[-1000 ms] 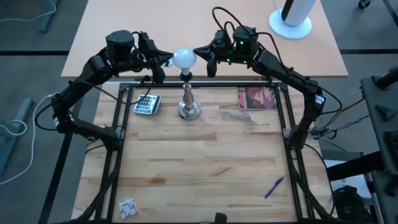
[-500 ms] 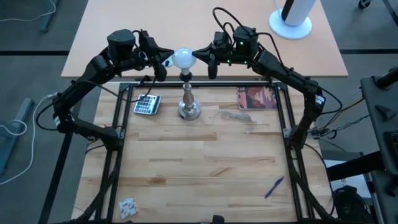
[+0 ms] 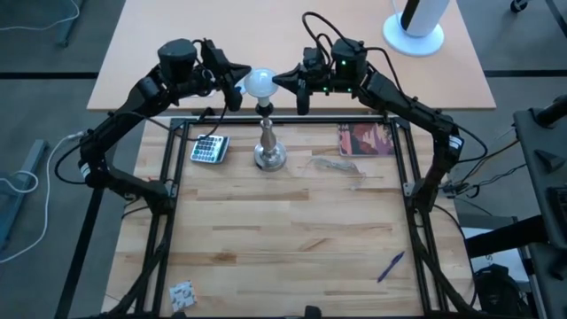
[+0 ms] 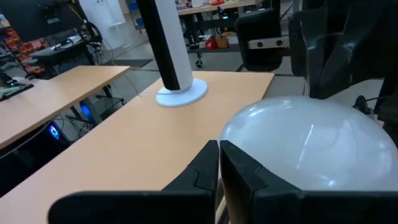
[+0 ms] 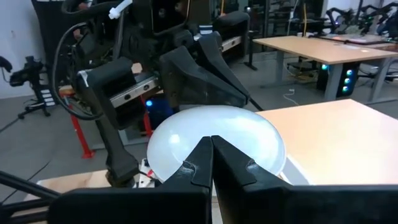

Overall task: Screw lightbulb
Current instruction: Insert the lightbulb into the table lamp

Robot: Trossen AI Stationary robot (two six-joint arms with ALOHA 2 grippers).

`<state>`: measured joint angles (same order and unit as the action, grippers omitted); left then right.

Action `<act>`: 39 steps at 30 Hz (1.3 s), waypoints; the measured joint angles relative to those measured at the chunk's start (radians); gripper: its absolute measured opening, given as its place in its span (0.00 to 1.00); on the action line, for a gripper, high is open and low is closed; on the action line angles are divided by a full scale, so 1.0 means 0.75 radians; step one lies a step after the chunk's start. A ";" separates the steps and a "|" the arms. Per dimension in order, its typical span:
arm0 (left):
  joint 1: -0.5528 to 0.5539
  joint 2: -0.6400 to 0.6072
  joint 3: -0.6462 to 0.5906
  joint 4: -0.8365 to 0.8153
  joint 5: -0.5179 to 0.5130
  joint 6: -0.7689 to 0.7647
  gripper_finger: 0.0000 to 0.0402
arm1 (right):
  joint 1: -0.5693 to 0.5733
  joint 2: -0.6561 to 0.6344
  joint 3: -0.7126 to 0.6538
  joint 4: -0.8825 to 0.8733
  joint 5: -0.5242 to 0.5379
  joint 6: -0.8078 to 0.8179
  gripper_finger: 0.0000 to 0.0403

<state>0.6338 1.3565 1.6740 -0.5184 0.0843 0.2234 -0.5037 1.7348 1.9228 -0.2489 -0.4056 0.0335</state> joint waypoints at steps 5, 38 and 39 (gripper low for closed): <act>-0.004 -0.038 0.058 -0.040 0.019 0.000 0.01 | -0.001 -0.005 0.000 0.001 0.011 -0.010 0.00; -0.051 -0.037 0.086 -0.323 0.150 0.012 0.02 | -0.011 0.000 -0.018 0.054 0.075 -0.071 0.00; -0.051 -0.034 0.086 -0.324 0.150 0.011 0.01 | -0.011 0.000 -0.018 0.054 0.057 -0.070 0.00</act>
<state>0.5953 1.3308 1.7386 -0.7617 0.1970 0.2317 -0.5122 1.7348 1.9091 -0.2083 -0.3631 -0.0193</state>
